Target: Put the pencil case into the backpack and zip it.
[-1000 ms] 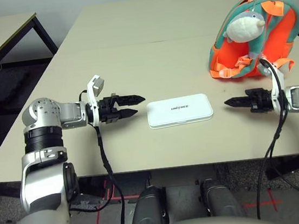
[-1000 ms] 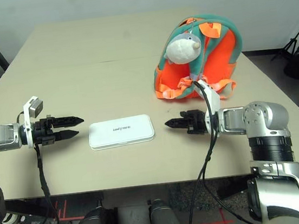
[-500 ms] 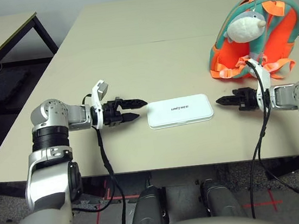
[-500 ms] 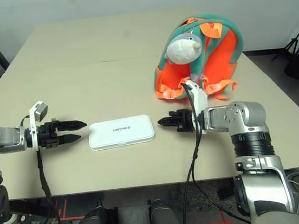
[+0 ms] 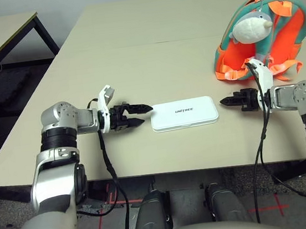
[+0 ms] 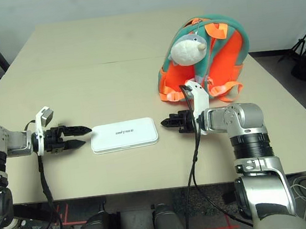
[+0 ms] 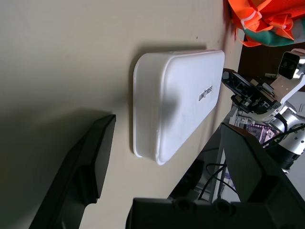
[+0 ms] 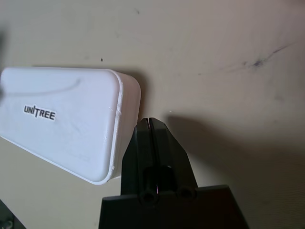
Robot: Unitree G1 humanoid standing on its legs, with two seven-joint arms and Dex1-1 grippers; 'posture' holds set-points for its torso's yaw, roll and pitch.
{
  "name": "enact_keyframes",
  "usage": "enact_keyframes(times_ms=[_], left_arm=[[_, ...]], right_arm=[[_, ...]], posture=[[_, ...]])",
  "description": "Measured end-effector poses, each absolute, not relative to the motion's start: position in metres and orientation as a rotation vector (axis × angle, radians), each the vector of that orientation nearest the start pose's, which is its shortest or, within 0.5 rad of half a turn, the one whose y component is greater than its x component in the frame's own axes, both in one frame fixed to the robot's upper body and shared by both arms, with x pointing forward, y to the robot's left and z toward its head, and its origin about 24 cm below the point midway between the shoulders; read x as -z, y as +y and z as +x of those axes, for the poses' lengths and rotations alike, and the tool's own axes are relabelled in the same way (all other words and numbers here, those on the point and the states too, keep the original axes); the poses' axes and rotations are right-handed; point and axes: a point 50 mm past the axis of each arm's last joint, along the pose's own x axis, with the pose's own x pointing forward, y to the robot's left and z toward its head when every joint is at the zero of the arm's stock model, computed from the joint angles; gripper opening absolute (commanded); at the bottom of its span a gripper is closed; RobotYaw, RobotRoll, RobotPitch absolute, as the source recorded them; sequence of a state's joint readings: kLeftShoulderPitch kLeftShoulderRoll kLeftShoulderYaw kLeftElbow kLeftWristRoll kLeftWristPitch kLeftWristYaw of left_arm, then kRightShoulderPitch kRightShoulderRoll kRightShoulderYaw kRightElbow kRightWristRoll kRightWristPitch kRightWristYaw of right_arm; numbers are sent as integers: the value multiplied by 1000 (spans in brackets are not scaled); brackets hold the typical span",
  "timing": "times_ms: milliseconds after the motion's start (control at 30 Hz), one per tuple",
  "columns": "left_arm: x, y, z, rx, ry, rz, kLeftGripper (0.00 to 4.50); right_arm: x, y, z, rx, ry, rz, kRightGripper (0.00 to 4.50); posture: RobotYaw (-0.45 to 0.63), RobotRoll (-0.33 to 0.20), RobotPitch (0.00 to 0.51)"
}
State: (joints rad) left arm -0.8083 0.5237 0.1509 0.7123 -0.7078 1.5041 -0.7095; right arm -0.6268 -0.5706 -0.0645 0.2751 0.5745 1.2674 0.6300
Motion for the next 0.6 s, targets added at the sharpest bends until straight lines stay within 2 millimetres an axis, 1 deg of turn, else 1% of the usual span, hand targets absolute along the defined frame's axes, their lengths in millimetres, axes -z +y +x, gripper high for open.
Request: enact_keyframes(times_ms=[333, 600], left_arm=[[-101, 192, 322, 734, 1051, -835, 4500], [-100, 191, 324, 741, 1051, -828, 4500]], right_arm=[[-109, -205, 307, -627, 840, 304, 11], [-106, -195, 305, -650, 850, 299, 11]], posture=[[-67, 0, 62], [-54, 0, 60]])
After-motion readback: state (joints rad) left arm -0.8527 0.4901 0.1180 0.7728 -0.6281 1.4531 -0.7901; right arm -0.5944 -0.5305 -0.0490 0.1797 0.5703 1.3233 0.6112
